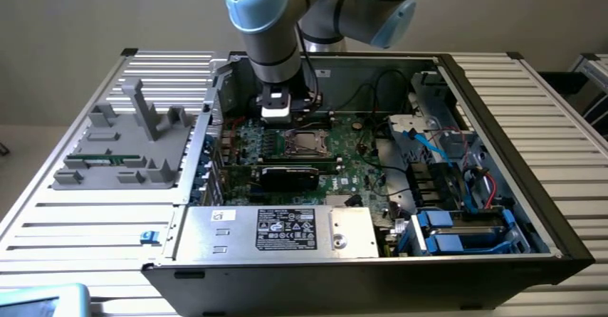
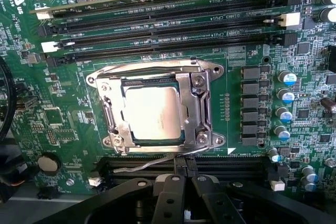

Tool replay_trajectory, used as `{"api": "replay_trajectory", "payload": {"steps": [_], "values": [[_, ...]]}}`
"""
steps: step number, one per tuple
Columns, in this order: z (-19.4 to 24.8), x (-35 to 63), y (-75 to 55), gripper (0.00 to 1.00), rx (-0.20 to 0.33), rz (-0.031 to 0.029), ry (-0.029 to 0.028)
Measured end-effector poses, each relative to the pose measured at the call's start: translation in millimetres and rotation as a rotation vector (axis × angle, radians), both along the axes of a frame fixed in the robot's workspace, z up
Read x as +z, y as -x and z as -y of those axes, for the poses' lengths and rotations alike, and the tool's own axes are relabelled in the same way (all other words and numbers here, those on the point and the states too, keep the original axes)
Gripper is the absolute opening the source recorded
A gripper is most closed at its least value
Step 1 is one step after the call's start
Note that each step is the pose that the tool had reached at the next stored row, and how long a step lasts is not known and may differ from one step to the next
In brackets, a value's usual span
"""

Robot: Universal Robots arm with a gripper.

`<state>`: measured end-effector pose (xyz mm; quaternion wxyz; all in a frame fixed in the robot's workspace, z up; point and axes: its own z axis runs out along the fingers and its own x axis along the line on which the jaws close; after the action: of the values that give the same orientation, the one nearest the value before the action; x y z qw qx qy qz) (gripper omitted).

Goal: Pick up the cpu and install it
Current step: 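Install the first cpu locking lever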

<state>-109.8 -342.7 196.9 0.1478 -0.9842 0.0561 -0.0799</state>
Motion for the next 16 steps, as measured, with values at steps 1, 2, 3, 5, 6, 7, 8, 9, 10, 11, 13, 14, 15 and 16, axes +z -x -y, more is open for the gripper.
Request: {"api": "replay_trajectory", "payload": {"steps": [1,2,3,5,6,7,8,9,10,11,13,14,15,16], "values": [[0.0,-0.3,-0.2,0.11,0.000,0.0000,0.0000],[0.0,-0.5,-0.4,0.11,0.000,0.0000,0.0000],[0.0,-0.7,-0.5,0.11,0.000,0.0000,0.0000],[0.0,-1.2,-0.7,0.11,0.000,0.0001,-0.0001],[0.1,-1.3,-0.8,0.11,0.000,0.0001,-0.0001],[0.2,-1.5,-0.8,0.11,0.000,0.0001,-0.0001],[0.3,-1.7,-0.9,0.11,-0.001,0.0001,-0.0002],[0.5,-1.9,-1.1,0.11,-0.001,0.0002,-0.0003],[0.7,-2.0,-1.1,0.11,-0.001,0.0002,-0.0003],[0.8,-2.1,-1.2,0.11,-0.001,0.0003,-0.0002],[1.0,-2.4,-1.2,0.11,-0.002,0.0001,0.0002],[1.1,-2.6,-1.3,0.11,-0.002,0.0000,0.0004],[1.1,-2.8,-1.4,0.11,-0.002,0.0000,0.0006],[1.1,-3.0,-1.5,0.11,-0.003,0.0000,0.0010]]}}
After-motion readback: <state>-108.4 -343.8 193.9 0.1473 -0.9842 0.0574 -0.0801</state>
